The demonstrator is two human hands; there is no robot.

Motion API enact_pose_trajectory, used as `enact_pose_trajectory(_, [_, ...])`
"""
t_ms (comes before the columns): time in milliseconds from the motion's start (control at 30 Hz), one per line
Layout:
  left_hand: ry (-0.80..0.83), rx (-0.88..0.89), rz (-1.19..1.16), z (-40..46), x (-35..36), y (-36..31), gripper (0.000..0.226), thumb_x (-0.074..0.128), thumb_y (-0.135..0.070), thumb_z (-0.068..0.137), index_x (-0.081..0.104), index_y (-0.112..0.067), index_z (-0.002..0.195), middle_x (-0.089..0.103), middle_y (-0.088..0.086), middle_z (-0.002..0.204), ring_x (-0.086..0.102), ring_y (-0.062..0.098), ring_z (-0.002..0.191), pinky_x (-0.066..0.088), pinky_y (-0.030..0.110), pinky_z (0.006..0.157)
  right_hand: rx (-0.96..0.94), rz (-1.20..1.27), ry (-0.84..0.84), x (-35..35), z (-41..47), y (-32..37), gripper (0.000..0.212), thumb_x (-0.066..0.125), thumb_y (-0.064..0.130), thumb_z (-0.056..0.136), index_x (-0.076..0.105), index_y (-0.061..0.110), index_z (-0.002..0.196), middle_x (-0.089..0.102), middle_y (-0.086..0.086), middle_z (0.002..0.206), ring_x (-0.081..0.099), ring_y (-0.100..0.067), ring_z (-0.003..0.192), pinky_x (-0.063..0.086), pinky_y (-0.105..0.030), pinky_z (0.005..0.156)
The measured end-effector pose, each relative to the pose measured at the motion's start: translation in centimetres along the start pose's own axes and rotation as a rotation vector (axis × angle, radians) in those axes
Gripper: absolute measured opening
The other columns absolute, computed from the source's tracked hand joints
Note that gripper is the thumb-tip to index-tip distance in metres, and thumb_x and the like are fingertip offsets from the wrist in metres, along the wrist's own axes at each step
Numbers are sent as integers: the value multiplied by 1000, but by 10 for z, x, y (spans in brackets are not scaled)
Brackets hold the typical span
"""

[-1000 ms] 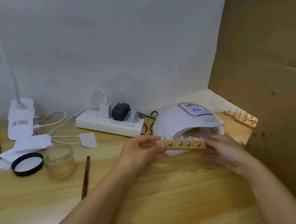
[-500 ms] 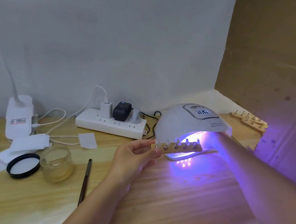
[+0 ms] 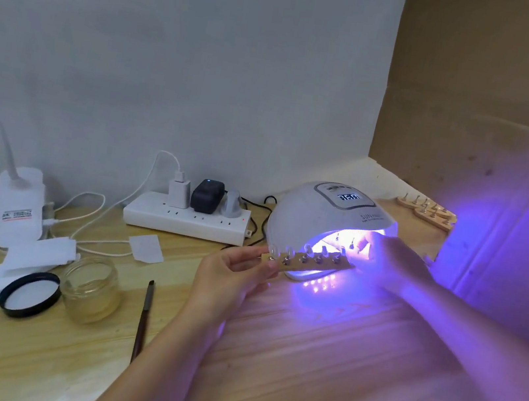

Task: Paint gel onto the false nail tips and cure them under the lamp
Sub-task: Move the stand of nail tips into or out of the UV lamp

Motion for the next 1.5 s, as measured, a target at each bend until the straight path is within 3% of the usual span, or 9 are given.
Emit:
enact_pose_trajectory(100, [0, -4, -5, 0, -1, 0, 17, 69, 1, 74, 64, -12, 82, 72, -1, 67, 68, 8, 62, 50, 15, 50, -28, 88, -75, -12, -25, -9, 24, 67, 34, 78, 53, 15, 74, 50, 4, 61, 48, -17, 61, 29, -22, 51])
enact_pose_trajectory(233, [-5, -9, -15, 1, -2, 1, 17, 70, 0, 73, 64, -12, 82, 72, 0, 67, 68, 8, 62, 50, 15, 50, 6, 302, -209, -29, -58, -36, 23, 74, 20, 70, 56, 7, 64, 49, 3, 56, 48, -19, 58, 30, -20, 51])
enact_pose_trajectory(400, [-2, 1, 4, 0, -1, 1, 16, 71, -1, 72, 66, -14, 82, 72, 0, 70, 69, 10, 65, 51, 16, 52, 149, 312, -340, -40, -98, -81, 26, 80, 8, 65, 55, 12, 57, 49, 5, 47, 47, -12, 49, 36, -14, 50])
enact_pose_trajectory(700, [0, 22, 52, -4, 3, -6, 18, 69, -1, 75, 65, -17, 81, 71, 4, 81, 69, 7, 65, 51, 14, 52, 227, 108, -387, -41, -72, -85, 35, 68, 25, 79, 48, 7, 58, 52, -6, 55, 52, -25, 56, 36, -31, 49])
enact_pose_trajectory(833, [-11, 12, 45, -4, 2, -4, 17, 68, -1, 75, 65, -16, 83, 71, 4, 79, 69, 7, 65, 51, 14, 52, 294, -26, -299, -25, -41, -77, 35, 58, 30, 87, 43, 13, 61, 49, -4, 62, 48, -20, 59, 26, -27, 45])
enact_pose_trajectory(1033, [-12, 24, 66, -2, 1, -4, 17, 70, -4, 73, 66, -17, 83, 73, 2, 78, 70, 11, 75, 52, 15, 54, 416, -70, -287, -18, -25, -82, 48, 56, 58, 82, 44, 16, 61, 58, -7, 73, 56, -23, 68, 30, -24, 48])
enact_pose_trajectory(1300, [-25, 6, 43, -3, 0, -3, 18, 67, 0, 75, 65, -15, 85, 73, 3, 78, 70, 10, 71, 51, 15, 52, 241, 29, -339, -15, -24, -70, 37, 52, 42, 91, 63, 12, 72, 53, 2, 61, 51, -16, 61, 29, -21, 47])
enact_pose_trajectory(1400, [-10, 8, 47, -3, 1, -4, 18, 67, -1, 75, 64, -15, 85, 73, 2, 78, 70, 10, 71, 51, 14, 52, 312, -60, -339, -17, -24, -71, 40, 36, 40, 97, 67, 15, 100, 64, -4, 80, 56, -21, 72, 32, -24, 52])
enact_pose_trajectory(1500, [-5, 2, 40, -4, 1, -4, 17, 67, 0, 75, 64, -15, 84, 73, 2, 76, 70, 10, 70, 51, 15, 52, 315, -157, -311, -15, -24, -67, 42, 29, 38, 99, 54, 13, 122, 66, -10, 100, 60, -27, 90, 34, -28, 57])
Point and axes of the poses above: each hand's wrist, its own z-axis towards the middle knuckle, its own x-axis out of the palm, y = z × x, the point moved 9 cm from there along z, towards the middle knuckle
